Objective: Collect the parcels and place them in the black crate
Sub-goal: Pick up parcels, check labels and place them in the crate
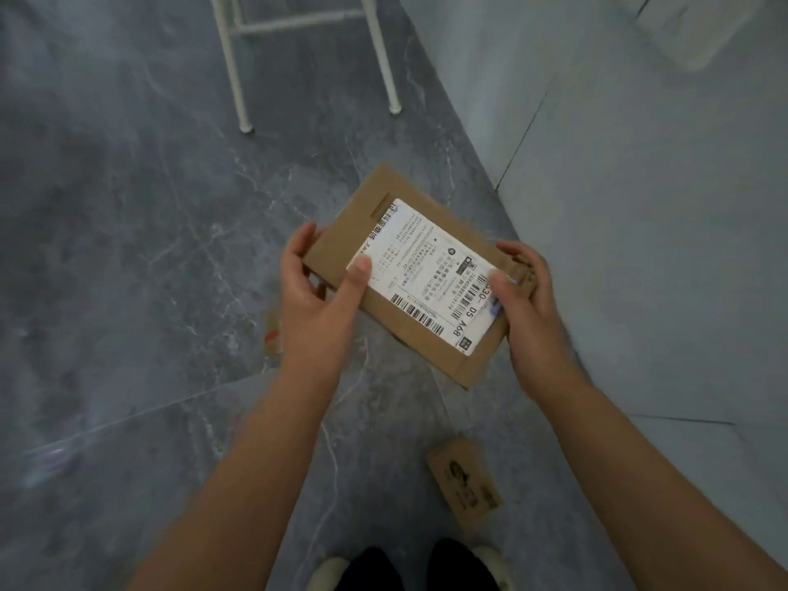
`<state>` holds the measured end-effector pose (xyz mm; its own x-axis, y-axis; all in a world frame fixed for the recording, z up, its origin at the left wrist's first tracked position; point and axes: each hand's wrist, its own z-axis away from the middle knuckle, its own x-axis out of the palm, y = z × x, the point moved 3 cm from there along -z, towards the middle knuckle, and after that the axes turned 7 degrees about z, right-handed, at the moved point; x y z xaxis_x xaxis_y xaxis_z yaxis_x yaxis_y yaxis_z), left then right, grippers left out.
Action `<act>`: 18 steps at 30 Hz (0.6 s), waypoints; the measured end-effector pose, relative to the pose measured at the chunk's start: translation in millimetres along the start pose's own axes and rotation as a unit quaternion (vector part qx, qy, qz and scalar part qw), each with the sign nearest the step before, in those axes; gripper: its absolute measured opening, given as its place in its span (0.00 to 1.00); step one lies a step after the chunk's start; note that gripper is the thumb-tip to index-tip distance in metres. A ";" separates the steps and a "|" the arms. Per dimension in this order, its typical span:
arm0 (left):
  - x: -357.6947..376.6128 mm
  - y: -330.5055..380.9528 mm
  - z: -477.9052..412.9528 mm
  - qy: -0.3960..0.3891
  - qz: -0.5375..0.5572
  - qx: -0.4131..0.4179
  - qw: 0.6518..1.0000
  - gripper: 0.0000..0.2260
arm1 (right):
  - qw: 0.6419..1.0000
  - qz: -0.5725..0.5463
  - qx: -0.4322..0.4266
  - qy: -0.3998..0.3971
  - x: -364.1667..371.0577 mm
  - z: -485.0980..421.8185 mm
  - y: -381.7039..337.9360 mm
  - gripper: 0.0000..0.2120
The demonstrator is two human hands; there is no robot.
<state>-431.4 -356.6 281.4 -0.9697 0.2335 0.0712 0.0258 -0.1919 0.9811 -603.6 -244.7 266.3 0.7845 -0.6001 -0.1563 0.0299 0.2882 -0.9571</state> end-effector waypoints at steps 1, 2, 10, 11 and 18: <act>5.2 38.1 3.3 -0.015 0.020 0.015 1.000 0.25 | 1.000 -0.008 -0.012 0.006 -6.0 8.0 -40.6 0.12; 10.5 76.8 6.9 -0.034 0.037 0.028 0.998 0.27 | 0.999 -0.018 -0.024 0.013 -12.7 16.3 -80.8 0.14; 28.4 376.4 48.0 -0.089 0.131 0.054 0.986 0.47 | 0.990 -0.096 -0.091 0.057 -43.3 84.3 -383.2 0.16; 29.4 406.7 52.9 -0.102 0.153 0.046 0.982 0.45 | 0.988 -0.104 -0.100 0.050 -43.5 93.5 -413.9 0.16; 21.6 569.5 92.4 -0.147 0.212 0.135 0.957 0.34 | 0.978 -0.132 -0.160 -0.005 -44.2 149.0 -550.0 0.12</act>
<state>-415.2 -372.8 858.4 -0.7488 0.4554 0.4815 0.5018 -0.0850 0.8608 -562.5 -265.5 836.0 0.7816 -0.6143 0.1084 0.0381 -0.1265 -0.9912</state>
